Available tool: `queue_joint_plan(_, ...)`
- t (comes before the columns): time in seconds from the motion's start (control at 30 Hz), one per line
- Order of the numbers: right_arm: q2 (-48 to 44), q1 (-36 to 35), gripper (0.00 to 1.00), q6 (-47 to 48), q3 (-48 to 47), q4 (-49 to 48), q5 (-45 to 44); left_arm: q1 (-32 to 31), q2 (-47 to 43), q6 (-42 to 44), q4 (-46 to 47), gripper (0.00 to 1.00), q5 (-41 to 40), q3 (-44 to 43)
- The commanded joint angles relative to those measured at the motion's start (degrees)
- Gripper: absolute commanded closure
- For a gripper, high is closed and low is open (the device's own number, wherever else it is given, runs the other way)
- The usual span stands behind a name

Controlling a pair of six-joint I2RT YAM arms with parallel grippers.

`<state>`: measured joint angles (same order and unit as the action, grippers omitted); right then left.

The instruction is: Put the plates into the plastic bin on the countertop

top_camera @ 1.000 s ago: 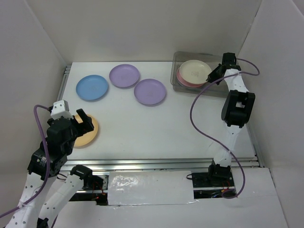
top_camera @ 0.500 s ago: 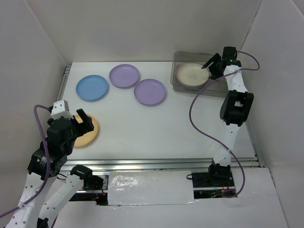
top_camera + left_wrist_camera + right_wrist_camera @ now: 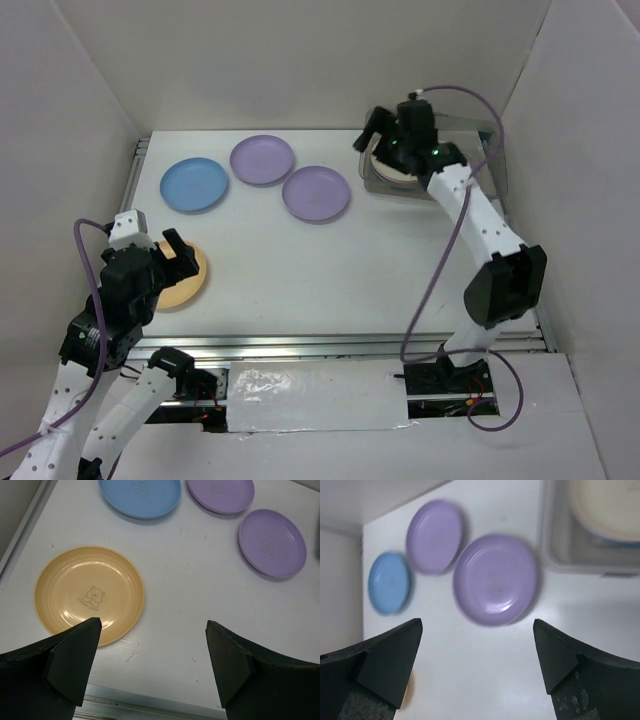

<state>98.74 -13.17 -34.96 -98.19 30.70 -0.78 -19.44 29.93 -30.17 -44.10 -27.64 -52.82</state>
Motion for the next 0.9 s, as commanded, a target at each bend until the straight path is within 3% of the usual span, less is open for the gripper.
queue_joint_plan(0.0, -4.42, -7.98, 0.00, -3.17, 11.75, -4.31, -9.93, -0.25, 0.74, 0.29, 2.00, 0.01, -0.14, -0.09)
queue_joint_plan(0.2, 0.56, -14.51, 0.00, -13.63, 17.86, -9.87, -17.50, -0.33, 0.83, 0.29, 1.91, 0.01, -0.13, -0.09)
queue_joint_plan(0.37, 10.83, -14.17, 0.02, -15.31, 10.16, -8.99, -15.93, -0.25, -0.40, 0.20, 1.91, 0.01, -0.49, 0.00)
queue_joint_plan(0.63, 29.12, -10.39, 0.09, -15.49, -7.96, 1.28, -10.21, -0.33, -0.49, 0.38, 2.00, 0.01, -0.05, 0.00)
queue_joint_plan(0.77, 31.43, -9.42, 0.21, -15.66, -9.30, 3.49, -8.72, -0.33, -0.84, 0.29, 2.00, 0.01, -0.40, -0.09)
queue_joint_plan(0.87, 29.68, -9.77, 0.21, -15.66, -5.53, 1.22, -8.63, -0.25, -1.19, 0.29, 1.91, 0.01, -0.31, 0.00)
